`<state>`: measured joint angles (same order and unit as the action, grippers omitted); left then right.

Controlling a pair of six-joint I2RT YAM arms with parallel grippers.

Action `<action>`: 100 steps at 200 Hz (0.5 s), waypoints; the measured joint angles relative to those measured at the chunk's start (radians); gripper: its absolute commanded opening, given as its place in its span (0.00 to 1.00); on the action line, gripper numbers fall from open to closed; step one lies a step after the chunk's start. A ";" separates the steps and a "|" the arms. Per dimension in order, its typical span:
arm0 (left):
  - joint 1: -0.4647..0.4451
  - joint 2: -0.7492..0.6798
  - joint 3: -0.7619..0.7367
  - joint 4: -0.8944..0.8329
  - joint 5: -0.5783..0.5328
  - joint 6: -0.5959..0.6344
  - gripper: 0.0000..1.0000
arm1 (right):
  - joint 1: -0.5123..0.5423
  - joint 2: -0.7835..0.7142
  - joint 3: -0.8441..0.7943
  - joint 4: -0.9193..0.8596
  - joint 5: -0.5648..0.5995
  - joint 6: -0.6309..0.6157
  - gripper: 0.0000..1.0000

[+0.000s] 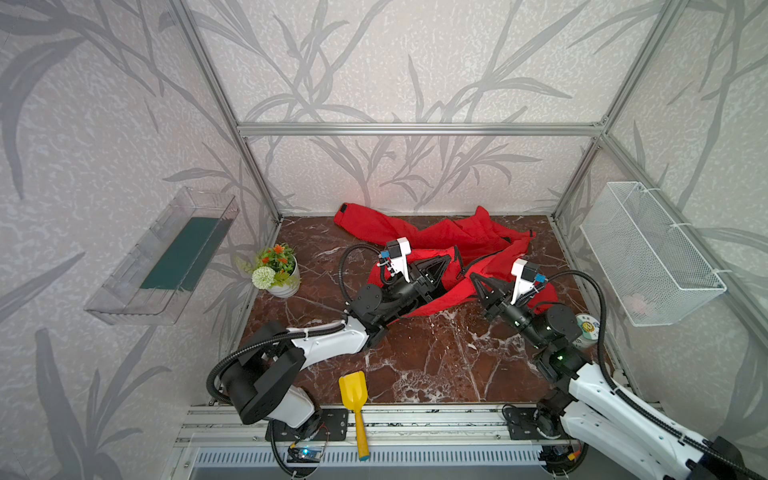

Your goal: Zip up the jacket

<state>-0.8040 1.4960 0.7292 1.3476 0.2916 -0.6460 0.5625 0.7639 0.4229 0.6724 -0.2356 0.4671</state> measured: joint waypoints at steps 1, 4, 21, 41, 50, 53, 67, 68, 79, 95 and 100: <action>0.000 0.000 0.002 0.000 0.000 0.002 0.00 | 0.000 0.000 0.002 0.000 -0.001 -0.001 0.00; 0.000 0.000 0.005 0.000 0.001 0.010 0.00 | 0.000 0.002 0.010 0.001 -0.007 -0.005 0.00; 0.000 0.000 0.028 0.001 0.007 0.057 0.00 | -0.001 0.015 0.055 0.007 -0.039 -0.029 0.00; 0.002 0.000 0.048 0.004 0.013 0.111 0.00 | -0.012 0.048 0.097 0.014 -0.080 -0.056 0.00; 0.005 0.000 0.056 0.006 0.015 0.131 0.00 | -0.020 0.068 0.114 0.019 -0.097 -0.067 0.00; 0.008 0.000 0.058 0.007 0.015 0.138 0.00 | -0.024 0.076 0.120 0.021 -0.106 -0.069 0.00; 0.020 -0.002 0.068 0.008 0.017 0.159 0.00 | -0.042 0.109 0.143 0.031 -0.135 -0.080 0.00; 0.021 -0.002 0.069 0.008 0.016 0.162 0.00 | -0.043 0.110 0.144 0.032 -0.135 -0.080 0.00; 0.034 -0.002 0.080 0.008 0.017 0.173 0.00 | -0.063 0.133 0.161 0.040 -0.157 -0.087 0.00; 0.060 -0.003 0.099 0.008 0.016 0.180 0.00 | -0.090 0.156 0.182 0.051 -0.180 -0.098 0.00; 0.067 -0.003 0.106 0.008 0.016 0.180 0.00 | -0.097 0.164 0.187 0.058 -0.186 -0.103 0.00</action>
<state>-0.7372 1.4929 0.8349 1.3552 0.3077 -0.4660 0.4660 0.9276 0.6098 0.7307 -0.4213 0.3641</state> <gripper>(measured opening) 0.046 0.051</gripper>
